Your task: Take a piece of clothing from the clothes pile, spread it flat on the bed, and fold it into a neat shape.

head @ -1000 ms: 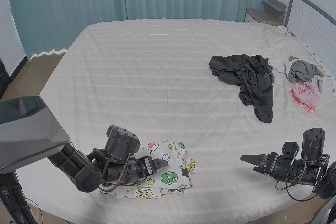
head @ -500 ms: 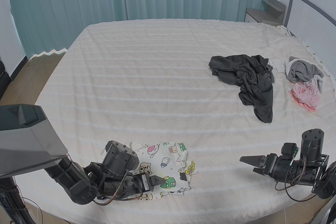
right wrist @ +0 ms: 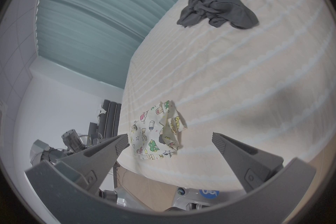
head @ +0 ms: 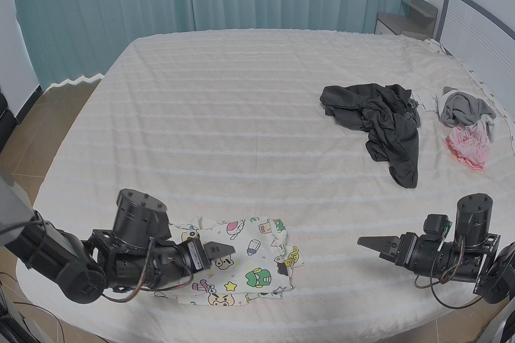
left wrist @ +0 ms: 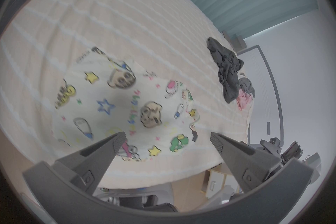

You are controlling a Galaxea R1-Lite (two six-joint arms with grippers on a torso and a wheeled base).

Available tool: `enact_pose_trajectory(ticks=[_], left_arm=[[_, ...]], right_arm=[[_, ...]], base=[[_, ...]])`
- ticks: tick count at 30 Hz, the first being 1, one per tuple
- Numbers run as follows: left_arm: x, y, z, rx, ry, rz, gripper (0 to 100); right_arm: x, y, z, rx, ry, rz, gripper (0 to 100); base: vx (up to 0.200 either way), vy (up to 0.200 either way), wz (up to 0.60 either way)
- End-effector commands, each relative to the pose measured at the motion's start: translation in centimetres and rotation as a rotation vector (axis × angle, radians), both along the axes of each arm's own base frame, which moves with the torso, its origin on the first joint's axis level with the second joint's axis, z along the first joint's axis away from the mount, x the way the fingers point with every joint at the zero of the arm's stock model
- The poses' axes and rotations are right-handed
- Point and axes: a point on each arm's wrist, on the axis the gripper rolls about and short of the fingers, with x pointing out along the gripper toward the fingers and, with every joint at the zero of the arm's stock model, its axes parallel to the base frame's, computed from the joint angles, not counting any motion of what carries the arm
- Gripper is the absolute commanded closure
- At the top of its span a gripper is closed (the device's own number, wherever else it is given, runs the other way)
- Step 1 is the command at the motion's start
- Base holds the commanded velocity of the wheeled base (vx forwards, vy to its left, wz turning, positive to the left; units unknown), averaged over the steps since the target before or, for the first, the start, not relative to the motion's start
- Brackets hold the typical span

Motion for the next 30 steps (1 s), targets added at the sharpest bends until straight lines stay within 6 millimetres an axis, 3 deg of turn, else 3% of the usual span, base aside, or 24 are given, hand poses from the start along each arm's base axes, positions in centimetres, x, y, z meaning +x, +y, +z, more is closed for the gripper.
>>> enact_pose_trajectory(ticks=[1, 8, 12, 20, 30], left_arm=[[1.0, 4.4, 0.8, 0.053, -0.051, 0.09, 0], [2.0, 10.0, 0.1, 0.087, -0.02, 0.037, 0], [2.3, 12.6, -1.7, 0.13, 0.028, -0.025, 0], [4.2, 13.1, -4.9, 0.115, 0.089, -0.115, 0], [6.0, 12.8, -7.1, 0.078, 0.096, -0.146, 0]], right_arm=[[2.5, 2.4, -0.4, -0.072, -0.03, 0.085, 0], [7.4, 5.3, -3.9, -0.144, 0.031, 0.167, 0], [9.9, 6.8, -6.5, -0.187, 0.095, 0.192, 0], [11.6, 9.1, -7.9, -0.196, 0.116, 0.329, 0], [12.6, 9.9, -9.7, -0.229, 0.098, 0.456, 0]], base=[[0.0, 0.0, 0.0], [0.0, 0.0, 0.0], [0.0, 0.0, 0.0], [0.0, 0.0, 0.0], [0.0, 0.0, 0.0]])
